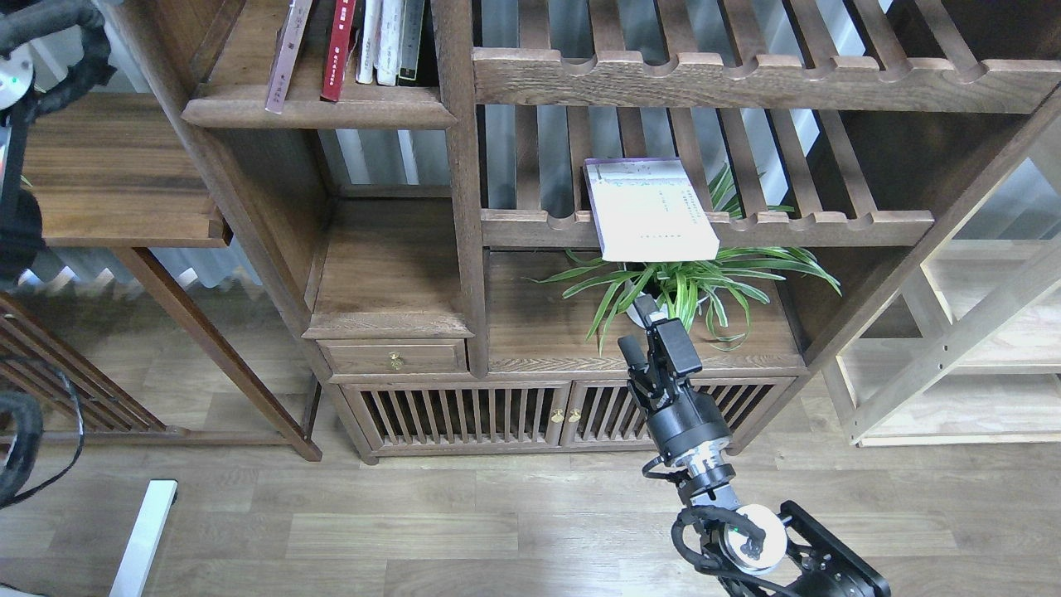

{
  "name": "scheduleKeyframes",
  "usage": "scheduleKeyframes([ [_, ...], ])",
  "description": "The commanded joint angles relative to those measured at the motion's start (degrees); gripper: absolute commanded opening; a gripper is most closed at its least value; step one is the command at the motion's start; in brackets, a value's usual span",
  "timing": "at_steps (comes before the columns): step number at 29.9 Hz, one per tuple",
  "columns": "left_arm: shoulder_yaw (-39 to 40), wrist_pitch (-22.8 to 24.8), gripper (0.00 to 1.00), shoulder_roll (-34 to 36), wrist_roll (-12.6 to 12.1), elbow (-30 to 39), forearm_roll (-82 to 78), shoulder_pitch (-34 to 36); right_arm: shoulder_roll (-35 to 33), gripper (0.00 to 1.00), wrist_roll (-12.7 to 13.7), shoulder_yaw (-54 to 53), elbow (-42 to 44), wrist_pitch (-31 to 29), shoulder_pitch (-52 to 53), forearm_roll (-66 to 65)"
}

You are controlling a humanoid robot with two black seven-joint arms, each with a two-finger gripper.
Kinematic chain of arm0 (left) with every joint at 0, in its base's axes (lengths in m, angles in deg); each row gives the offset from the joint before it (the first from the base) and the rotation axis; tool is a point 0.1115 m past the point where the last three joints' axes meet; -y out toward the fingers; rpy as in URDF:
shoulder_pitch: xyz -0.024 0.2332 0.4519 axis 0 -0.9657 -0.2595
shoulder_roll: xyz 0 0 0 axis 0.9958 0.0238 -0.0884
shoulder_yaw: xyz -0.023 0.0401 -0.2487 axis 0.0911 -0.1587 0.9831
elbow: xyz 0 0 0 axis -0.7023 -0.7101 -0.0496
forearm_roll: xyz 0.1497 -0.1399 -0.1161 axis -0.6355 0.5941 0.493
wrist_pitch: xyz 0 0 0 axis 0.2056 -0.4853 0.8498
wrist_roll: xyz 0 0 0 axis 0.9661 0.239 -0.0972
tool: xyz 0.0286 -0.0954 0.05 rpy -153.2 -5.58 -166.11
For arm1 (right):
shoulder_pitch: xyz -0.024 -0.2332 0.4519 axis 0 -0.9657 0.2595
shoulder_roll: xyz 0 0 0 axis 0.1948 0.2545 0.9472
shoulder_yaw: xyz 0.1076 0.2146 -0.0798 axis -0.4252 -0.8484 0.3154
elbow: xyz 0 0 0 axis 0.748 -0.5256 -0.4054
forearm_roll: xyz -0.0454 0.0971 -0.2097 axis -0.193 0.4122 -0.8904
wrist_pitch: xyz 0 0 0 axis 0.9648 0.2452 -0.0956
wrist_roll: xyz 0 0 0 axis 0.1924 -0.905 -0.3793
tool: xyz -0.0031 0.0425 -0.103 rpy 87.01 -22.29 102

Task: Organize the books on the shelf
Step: 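Withdraw the left gripper from the upper cubby and lower it, then raise the right gripper under the white book's near edge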

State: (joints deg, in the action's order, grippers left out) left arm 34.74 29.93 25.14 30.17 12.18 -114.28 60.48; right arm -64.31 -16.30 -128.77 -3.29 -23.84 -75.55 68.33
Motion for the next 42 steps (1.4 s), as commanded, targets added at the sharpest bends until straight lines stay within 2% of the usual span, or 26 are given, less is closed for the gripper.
scheduleKeyframes([
  [1, 3.87, 0.08, 0.92, -0.66, 0.00, 4.43, 0.16, -4.16, 0.00, 1.00, 0.52, 0.06, -0.01, 0.00, 0.47, -0.27],
  [5, 7.21, 0.26, 0.98, -3.21, 0.00, 5.66, 4.36, -6.09, 0.00, 0.99, 0.79, 0.06, -0.36, 0.00, 1.35, -0.27],
  [17, 7.66, 1.84, 0.99, -4.53, 0.00, 5.93, 23.96, -8.20, 0.00, 0.99, 0.79, 0.06, -2.64, 0.22, 1.44, -0.44],
  [22, 6.78, 1.84, 0.99, -2.86, 0.00, 6.80, 25.20, -9.43, 0.00, 1.00, 0.79, 0.15, -2.82, 0.93, 2.67, -0.44],
  [24, 6.78, 2.28, 0.99, -3.56, 0.00, 8.21, 25.90, -11.88, 0.00, 1.00, 0.70, 0.06, -2.82, 0.84, 2.93, -0.44],
  [26, 6.87, 4.64, 0.99, -5.22, 0.00, 8.74, 26.87, -14.96, 0.00, 1.00, 0.79, -0.03, -2.82, 0.49, 2.93, -0.44],
  [30, 7.65, 18.50, 0.98, -9.18, 0.00, 8.04, 28.80, -19.89, 0.00, 1.00, 0.96, -0.29, -3.17, 0.49, 2.93, -0.53],
  [32, 7.57, 21.95, 0.98, -11.37, 0.00, 8.12, 29.33, -24.18, 0.00, 1.00, 0.97, -0.47, -3.17, 0.58, 2.93, -0.53],
  [34, 7.83, 22.67, 0.98, -12.96, 0.00, 8.21, 29.42, -29.90, 0.00, 1.00, 0.97, -0.55, -3.17, 0.58, 2.93, -0.53],
  [39, 8.19, 25.39, 0.98, -15.24, 0.00, 8.48, 31.44, -36.41, 0.00, 1.00, 0.88, -0.55, -3.08, 0.93, 3.02, -0.62],
  [42, 8.27, 25.48, 0.98, -17.71, 0.00, 8.13, 33.81, -39.05, 0.00, 1.00, 0.88, -0.82, -3.00, 1.02, 3.37, -0.53],
])
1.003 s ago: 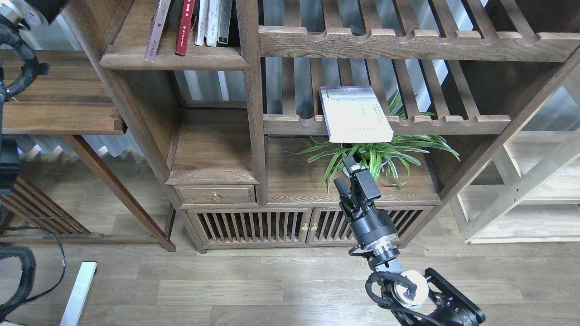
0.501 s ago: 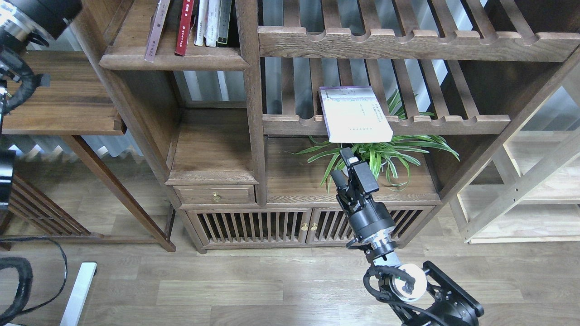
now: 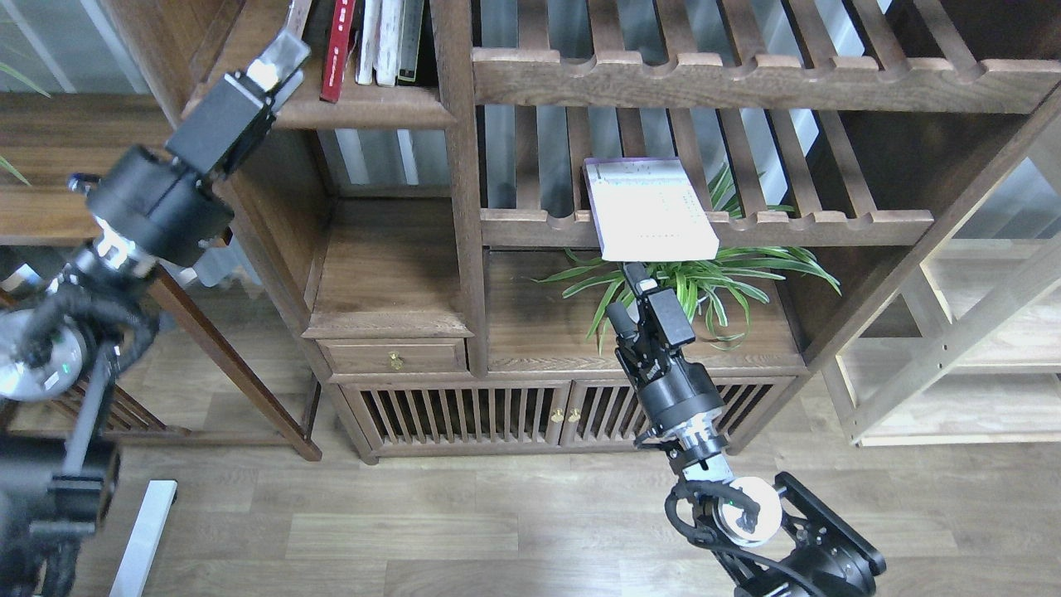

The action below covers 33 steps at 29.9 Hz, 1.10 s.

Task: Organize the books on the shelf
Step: 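Raise the right gripper under the white book's near edge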

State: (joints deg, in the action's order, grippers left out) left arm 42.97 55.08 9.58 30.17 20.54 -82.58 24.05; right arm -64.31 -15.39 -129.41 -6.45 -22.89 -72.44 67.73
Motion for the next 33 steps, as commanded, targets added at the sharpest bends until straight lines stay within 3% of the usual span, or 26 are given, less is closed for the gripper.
scheduleKeyframes([
  [1, 0.13, 0.42, 0.98, -2.58, 0.00, -0.59, 2.82, -3.06, 0.00, 1.00, -0.03, -0.19, 0.17, 0.06, 0.35, 0.08],
  [12, -1.63, 4.26, 0.99, -3.73, 0.00, -5.86, 4.50, -9.03, 0.00, 0.99, -0.03, -1.15, 0.43, 3.13, 1.41, 0.08],
  [22, -2.42, 4.26, 0.99, -3.73, 0.00, -11.84, 4.76, -17.56, 0.00, 1.00, -0.03, -2.03, 2.36, 3.66, 2.02, -0.10],
  [33, -4.00, 4.26, 0.99, -3.73, 0.00, -12.63, 8.19, -17.83, 0.00, 1.00, -0.03, -1.59, 2.45, 4.98, 2.64, -0.10],
])
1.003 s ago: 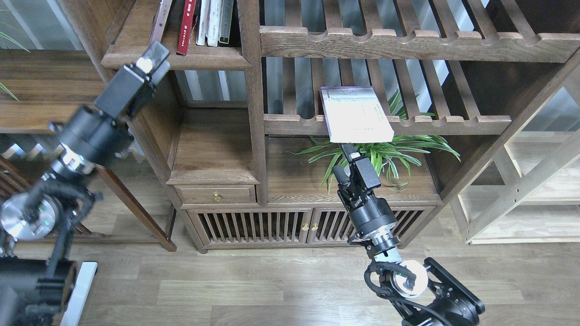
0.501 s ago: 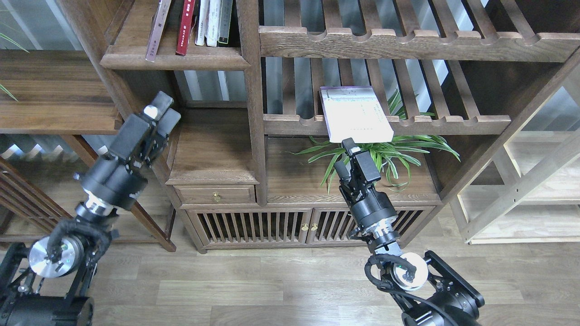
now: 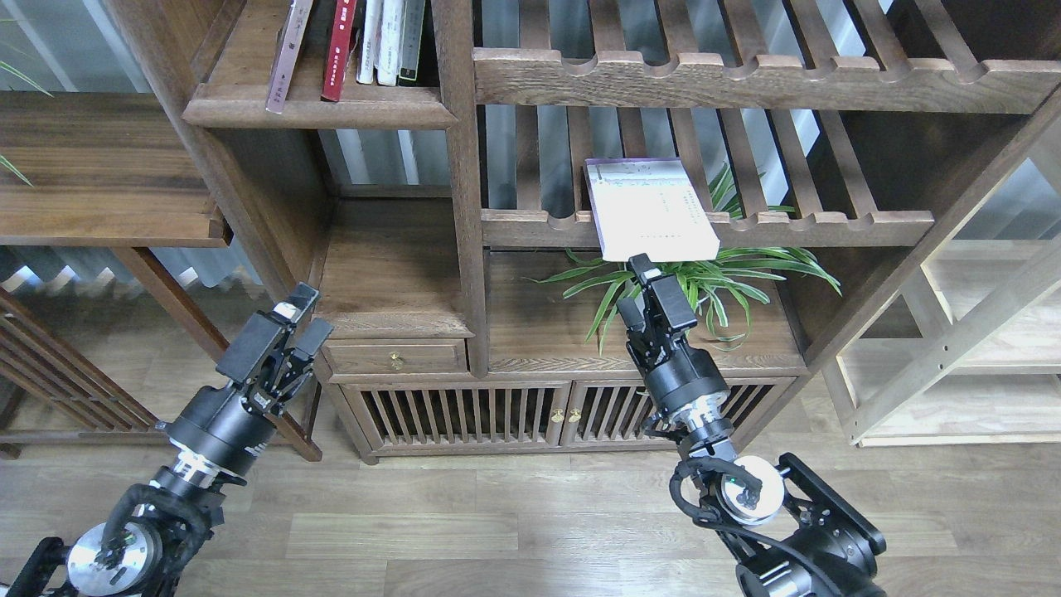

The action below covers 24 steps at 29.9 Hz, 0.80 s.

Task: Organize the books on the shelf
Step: 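Raise the right gripper under the white book's near edge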

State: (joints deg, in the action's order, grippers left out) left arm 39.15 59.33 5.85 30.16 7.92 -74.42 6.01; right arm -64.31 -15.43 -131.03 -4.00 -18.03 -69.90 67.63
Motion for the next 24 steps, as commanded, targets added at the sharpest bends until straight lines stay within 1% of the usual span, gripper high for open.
scheduleKeyframes([
  [1, -0.18, 0.00, 0.99, 0.00, 0.00, 0.07, 0.03, 0.30, 0.00, 1.00, 0.09, 0.12, 0.09, 0.13, 0.19, 0.00],
  [4, -0.18, 0.00, 0.99, 0.00, 0.00, 0.08, 0.03, 1.00, 0.00, 0.99, -0.08, 0.12, 1.40, 0.04, 1.15, 0.00],
  [8, 0.08, 0.00, 0.99, 0.00, 0.00, 0.69, 0.03, 1.88, 0.00, 1.00, -0.61, 0.03, 6.05, -0.57, 4.04, 0.00],
  [11, 0.61, 0.00, 0.99, 0.00, 0.00, 0.78, 0.03, 1.79, 0.00, 1.00, -0.44, 0.03, 8.78, -0.66, 6.33, 0.09],
  [14, 2.10, 0.00, 0.99, 0.00, 0.00, 1.74, 0.03, 1.01, 0.00, 1.00, -0.26, 0.38, 11.42, -0.66, 7.92, 0.09],
  [16, 3.42, 0.00, 0.99, 0.00, 0.00, 3.06, 0.03, 0.39, 0.00, 0.99, -0.70, 0.90, 13.00, -0.57, 8.79, 0.09],
  [20, 4.13, 0.00, 0.99, 0.00, 0.00, 4.47, 0.03, -1.72, 0.00, 0.99, -0.70, 1.35, 14.24, 0.22, 9.24, 0.00],
  [24, 4.39, 0.00, 0.99, 0.00, 0.00, 4.91, 0.03, -3.30, 0.00, 0.99, -0.70, 1.26, 17.39, 0.48, 11.08, 0.35],
])
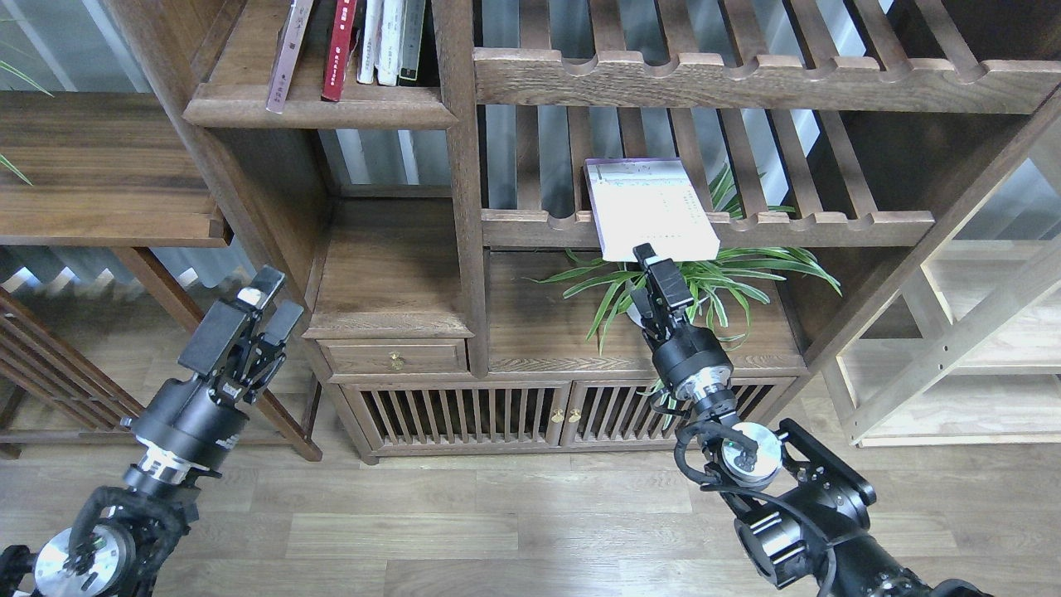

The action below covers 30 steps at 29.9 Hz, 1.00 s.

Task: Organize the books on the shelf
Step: 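Raise the right gripper under the white book's near edge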

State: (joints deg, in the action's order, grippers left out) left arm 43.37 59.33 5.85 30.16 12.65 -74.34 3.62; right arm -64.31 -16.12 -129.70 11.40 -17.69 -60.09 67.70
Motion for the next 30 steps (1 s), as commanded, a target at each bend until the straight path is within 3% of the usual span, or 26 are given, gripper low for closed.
scheduleKeyframes([
  [1, 0.17, 0.00, 0.99, 0.00, 0.00, 0.18, -0.06, -1.27, 0.00, 0.99, -0.01, -0.06, 2.88, 0.13, 1.97, 0.28],
  [13, 1.58, 0.00, 0.99, 0.00, 0.00, 0.27, -0.06, -3.47, 0.00, 0.99, -0.27, -0.68, 10.70, 0.92, 9.09, 2.56],
  [27, 3.16, 0.00, 0.99, 0.00, 0.00, 0.27, -0.06, -6.11, 0.00, 0.99, -0.36, 0.37, 10.80, 4.52, 10.85, 6.25],
  [30, 3.16, 0.00, 0.99, 0.00, 0.00, 0.27, -0.06, -6.02, 0.00, 0.94, -0.53, 0.46, 10.71, 5.14, 10.85, 6.34],
])
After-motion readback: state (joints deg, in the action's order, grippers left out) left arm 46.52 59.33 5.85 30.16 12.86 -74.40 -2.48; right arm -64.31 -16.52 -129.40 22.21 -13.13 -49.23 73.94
